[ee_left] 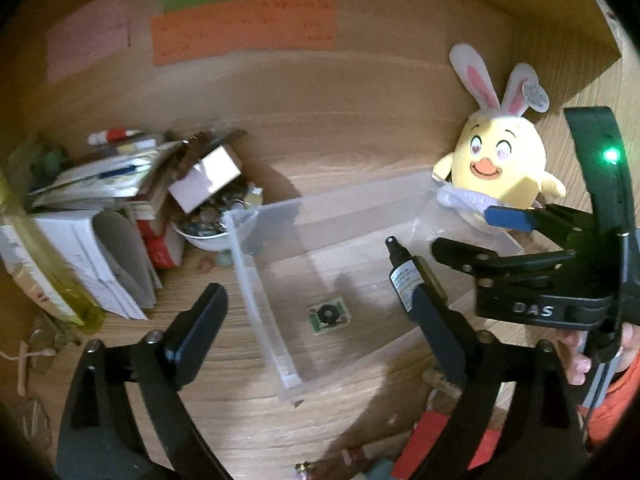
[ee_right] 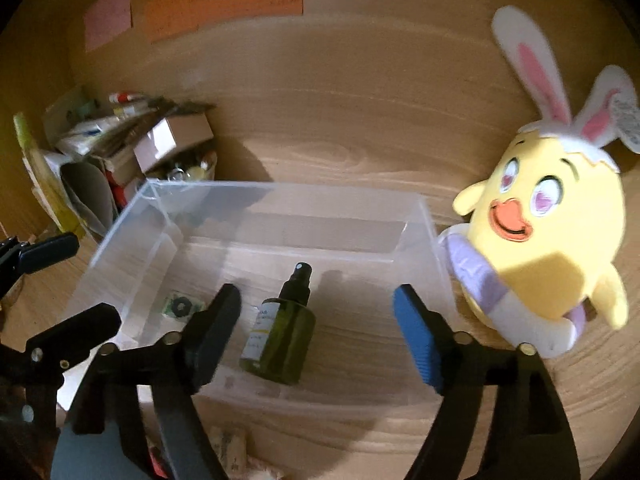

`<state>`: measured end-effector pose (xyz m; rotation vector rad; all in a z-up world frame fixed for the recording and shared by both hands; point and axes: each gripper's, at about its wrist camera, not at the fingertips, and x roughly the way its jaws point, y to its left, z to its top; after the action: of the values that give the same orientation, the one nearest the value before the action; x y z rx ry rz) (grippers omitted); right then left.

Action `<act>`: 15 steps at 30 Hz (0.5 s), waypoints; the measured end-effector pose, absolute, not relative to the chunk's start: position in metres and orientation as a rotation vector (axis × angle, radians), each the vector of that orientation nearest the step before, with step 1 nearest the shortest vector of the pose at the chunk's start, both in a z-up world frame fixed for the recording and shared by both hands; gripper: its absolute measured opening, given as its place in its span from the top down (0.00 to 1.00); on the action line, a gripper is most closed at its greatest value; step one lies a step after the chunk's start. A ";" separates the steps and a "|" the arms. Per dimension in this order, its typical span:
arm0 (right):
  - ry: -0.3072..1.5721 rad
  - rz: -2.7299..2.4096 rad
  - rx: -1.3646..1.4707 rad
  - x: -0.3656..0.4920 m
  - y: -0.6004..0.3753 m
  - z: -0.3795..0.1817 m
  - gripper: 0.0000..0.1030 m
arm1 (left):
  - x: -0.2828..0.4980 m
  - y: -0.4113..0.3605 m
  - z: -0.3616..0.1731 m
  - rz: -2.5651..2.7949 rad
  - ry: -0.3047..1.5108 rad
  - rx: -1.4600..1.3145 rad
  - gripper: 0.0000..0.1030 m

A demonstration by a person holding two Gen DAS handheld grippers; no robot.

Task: Organize objects
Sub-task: 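Release the packet into the box with left tool while right tool releases the bottle, then grasp the white tape roll with left tool while right tool grasps the cork-tagged bracelet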

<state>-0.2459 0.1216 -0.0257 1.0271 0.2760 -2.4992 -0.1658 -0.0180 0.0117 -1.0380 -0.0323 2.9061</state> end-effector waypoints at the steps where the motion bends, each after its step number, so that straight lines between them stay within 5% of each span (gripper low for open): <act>1: 0.277 -2.501 1.018 -0.243 0.123 -0.023 0.23 | -0.164 -0.019 0.013 2.910 -0.033 -1.036 0.06; 15: 0.291 -2.479 0.928 -0.183 0.139 -0.007 0.20 | -0.115 -0.029 0.009 2.922 -0.010 -1.076 0.03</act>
<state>-0.1831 0.1387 -0.0074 0.9277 0.2910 -2.4790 -0.1152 -0.0291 0.0087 -1.0757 -0.0097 2.9219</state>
